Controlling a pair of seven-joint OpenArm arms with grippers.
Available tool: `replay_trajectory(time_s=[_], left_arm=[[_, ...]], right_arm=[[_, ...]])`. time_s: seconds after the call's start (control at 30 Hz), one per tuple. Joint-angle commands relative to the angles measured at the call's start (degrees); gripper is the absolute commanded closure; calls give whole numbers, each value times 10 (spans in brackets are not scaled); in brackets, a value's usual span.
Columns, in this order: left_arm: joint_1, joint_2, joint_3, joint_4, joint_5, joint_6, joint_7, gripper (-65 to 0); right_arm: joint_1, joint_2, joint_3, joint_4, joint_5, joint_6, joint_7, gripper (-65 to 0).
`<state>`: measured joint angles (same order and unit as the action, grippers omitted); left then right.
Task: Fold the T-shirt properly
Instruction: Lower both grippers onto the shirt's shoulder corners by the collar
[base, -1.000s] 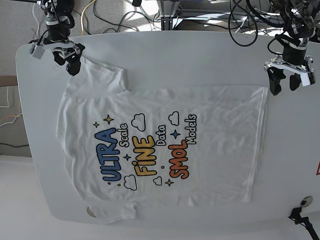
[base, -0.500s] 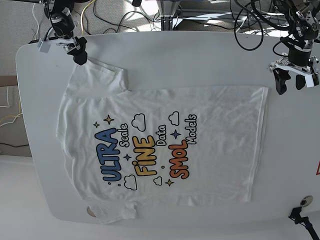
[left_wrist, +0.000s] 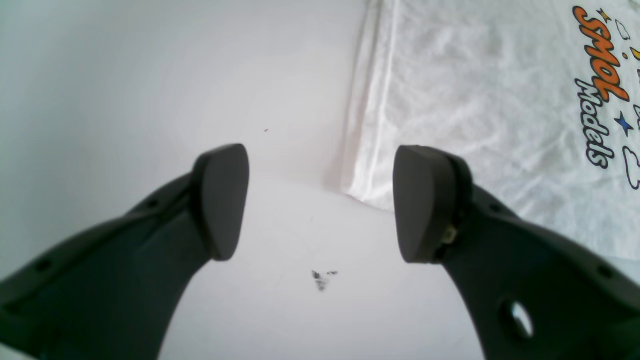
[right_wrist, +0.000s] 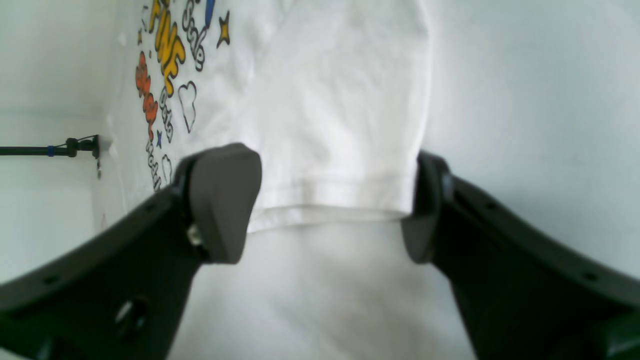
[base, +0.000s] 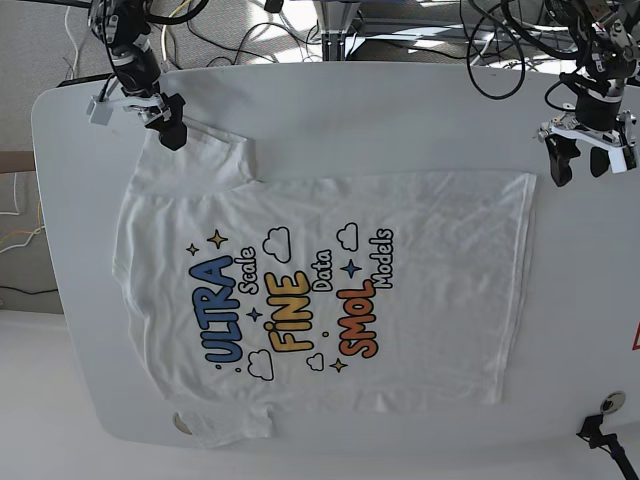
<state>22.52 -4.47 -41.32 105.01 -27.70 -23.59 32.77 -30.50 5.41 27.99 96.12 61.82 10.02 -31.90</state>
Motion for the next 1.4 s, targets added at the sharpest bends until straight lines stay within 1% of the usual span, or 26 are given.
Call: replay_trajectory(time_s=[0.0, 0.1, 0.13, 0.2, 0.23, 0.3, 0.37, 0.47, 0.53, 0.6, 0.7, 0.83, 0.97, 1.2, 1.23, 1.27, 1.33, 1.37], left_arm=[[-1, -8, -3, 9, -7, -2, -15, -420], [-1, -8, -3, 9, -7, -2, -15, -422], [-2, -8, -3, 8, -7, -3, -15, -423], [-3, -8, 4, -5, -8, -10, -14, -424], [-10, -14, 14, -20, -8, -22, -14, -424], [-27, -38, 30, -60, -8, -35, -8, -424], [-44, -49, 38, -106, -10, -37, 4, -424], [-67, -48, 38, -162, -8, -70, 7, -426], [-77, -48, 38, -193, -7, -83, 7, -426], [-87, -48, 42, -216, -6, -83, 7, -426], [-88, -53, 67, -236, -6, -82, 4, -422], [-88, -49, 74, -236, -6, -81, 3, -422], [-88, -49, 106, -236, -7, -79, 2, -420], [-110, -48, 117, -237, -6, -78, 2, -419], [-114, -48, 116, -237, -6, -78, 2, -408], [-116, -48, 116, -238, -3, -78, 2, -377], [-117, -48, 115, -248, 13, -78, 2, -286], [-118, -48, 115, -257, 15, -78, 2, -230]], right_arm=[[0, 6, 0, 4, -1, -1, -5, -304], [2, 7, 0, 4, -2, -1, -5, -65], [2, 7, 0, 4, -2, -1, -5, 0], [2, 7, 0, 4, -2, -2, -5, 0], [1, 7, 0, 4, -2, -3, -5, 0], [0, 7, 0, 5, -2, -1, -5, 0], [0, 7, 0, 5, -2, -1, -5, 0], [0, 8, 0, 5, -2, -1, -5, 0], [0, 8, -3, 5, -2, -2, -5, 0], [0, 8, -3, 5, -2, -2, -5, 0], [0, 8, -3, 5, -2, -2, -5, 0], [0, 8, -3, 5, -2, -2, -5, 0], [0, 8, -3, 5, -2, -1, -5, 0], [-2, 8, -3, 5, -2, -1, -5, 0], [-2, 8, -3, 5, -2, -1, -5, 0], [-2, 8, -3, 5, -2, -1, -5, 0], [-2, 8, -3, 5, -2, -1, -5, 0], [-2, 8, -3, 5, -2, 0, -5, 0]])
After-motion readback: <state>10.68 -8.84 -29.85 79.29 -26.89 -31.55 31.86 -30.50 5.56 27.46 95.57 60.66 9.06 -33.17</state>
